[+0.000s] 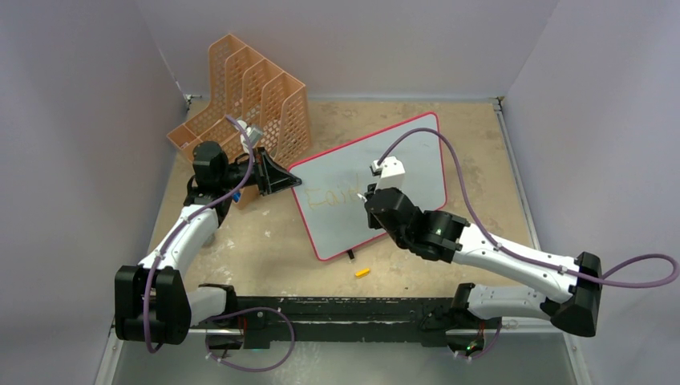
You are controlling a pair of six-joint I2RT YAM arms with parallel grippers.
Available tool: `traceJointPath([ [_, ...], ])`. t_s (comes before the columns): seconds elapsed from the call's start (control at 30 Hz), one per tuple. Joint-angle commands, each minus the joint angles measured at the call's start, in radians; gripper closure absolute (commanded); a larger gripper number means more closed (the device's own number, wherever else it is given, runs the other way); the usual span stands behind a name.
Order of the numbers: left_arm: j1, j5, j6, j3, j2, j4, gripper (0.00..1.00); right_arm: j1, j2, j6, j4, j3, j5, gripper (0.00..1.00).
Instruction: Write a sentence on the whiteboard
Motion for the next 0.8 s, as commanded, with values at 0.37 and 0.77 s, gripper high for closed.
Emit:
traceJointPath([
  [0.37,-0.002,0.044,0.062,0.035,0.001,0.019,1.00,-0.006,-0.039,-0.009,0.099,0.007,0.086,1.00],
  [0.77,-0.002,0.047,0.062,0.035,0.002,0.019,1.00,-0.006,-0.017,-0.017,0.137,-0.010,0.104,1.00],
])
